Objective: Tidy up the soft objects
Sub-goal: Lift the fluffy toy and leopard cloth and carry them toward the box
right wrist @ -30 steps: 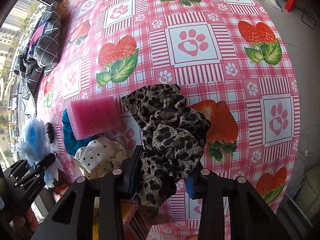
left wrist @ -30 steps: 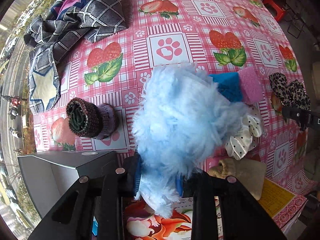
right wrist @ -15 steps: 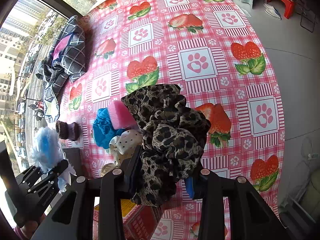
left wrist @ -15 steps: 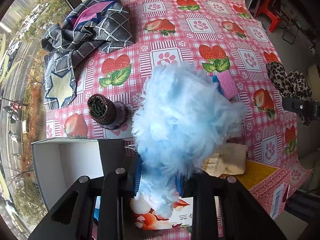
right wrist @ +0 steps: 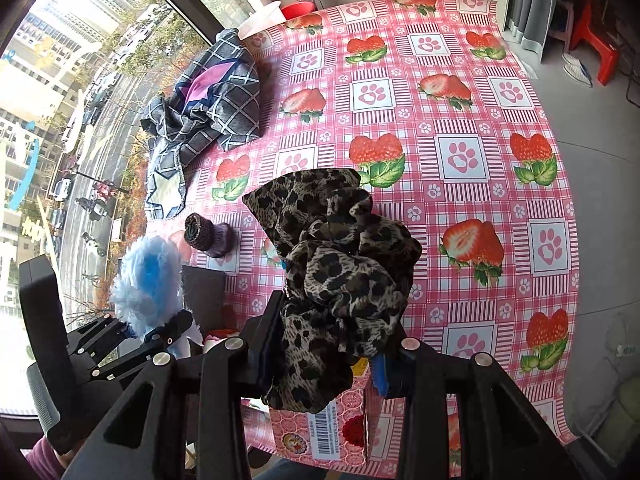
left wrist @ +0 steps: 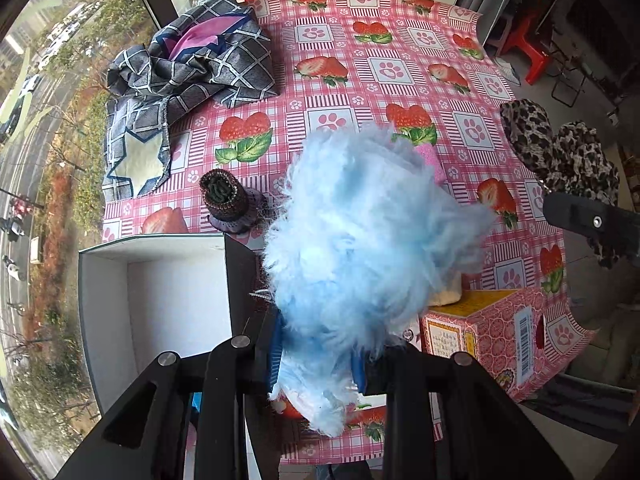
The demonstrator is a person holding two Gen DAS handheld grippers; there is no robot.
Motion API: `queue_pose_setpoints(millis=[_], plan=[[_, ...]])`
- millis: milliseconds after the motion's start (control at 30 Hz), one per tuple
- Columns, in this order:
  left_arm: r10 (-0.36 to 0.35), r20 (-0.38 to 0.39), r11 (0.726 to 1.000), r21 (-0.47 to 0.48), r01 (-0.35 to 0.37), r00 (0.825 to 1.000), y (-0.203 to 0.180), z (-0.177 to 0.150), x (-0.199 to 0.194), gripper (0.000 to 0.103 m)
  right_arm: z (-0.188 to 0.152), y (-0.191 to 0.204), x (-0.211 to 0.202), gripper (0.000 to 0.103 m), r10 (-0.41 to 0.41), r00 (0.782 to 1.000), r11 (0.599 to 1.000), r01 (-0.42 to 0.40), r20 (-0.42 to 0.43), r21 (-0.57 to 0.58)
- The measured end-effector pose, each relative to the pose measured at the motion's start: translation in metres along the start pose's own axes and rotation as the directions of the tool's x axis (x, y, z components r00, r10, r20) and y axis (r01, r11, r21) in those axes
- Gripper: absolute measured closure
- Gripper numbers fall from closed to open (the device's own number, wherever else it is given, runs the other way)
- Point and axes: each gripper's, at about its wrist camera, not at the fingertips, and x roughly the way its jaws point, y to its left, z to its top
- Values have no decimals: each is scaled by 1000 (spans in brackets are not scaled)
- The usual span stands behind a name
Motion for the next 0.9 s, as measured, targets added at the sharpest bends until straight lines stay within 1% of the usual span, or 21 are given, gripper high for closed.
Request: queue_pose_setpoints(millis=[233, 467, 567, 733, 900], plan=[[-27, -9, 999, 30, 27, 1000, -5, -32, -13, 73, -31, 12, -20, 64, -45, 999, 999, 46, 18, -9], [-40, -31, 990, 134, 44, 999, -22, -63, -16, 73, -63, 15, -27, 64, -82, 997, 997, 82, 16, 10], [-43, -26, 985, 164, 47, 999, -26, -70, -20, 73, -78, 17, -29, 64, -109, 994, 994, 109, 9, 11], [-45, -5, 986, 160, 45, 999, -20, -73, -28, 73, -105, 20, -31, 64, -154, 988, 988, 154, -4, 1], [-45, -3, 987, 155, 45, 999, -14, -80, -30, 73, -129, 22, -31, 64, -162, 986, 987, 162, -27, 12]])
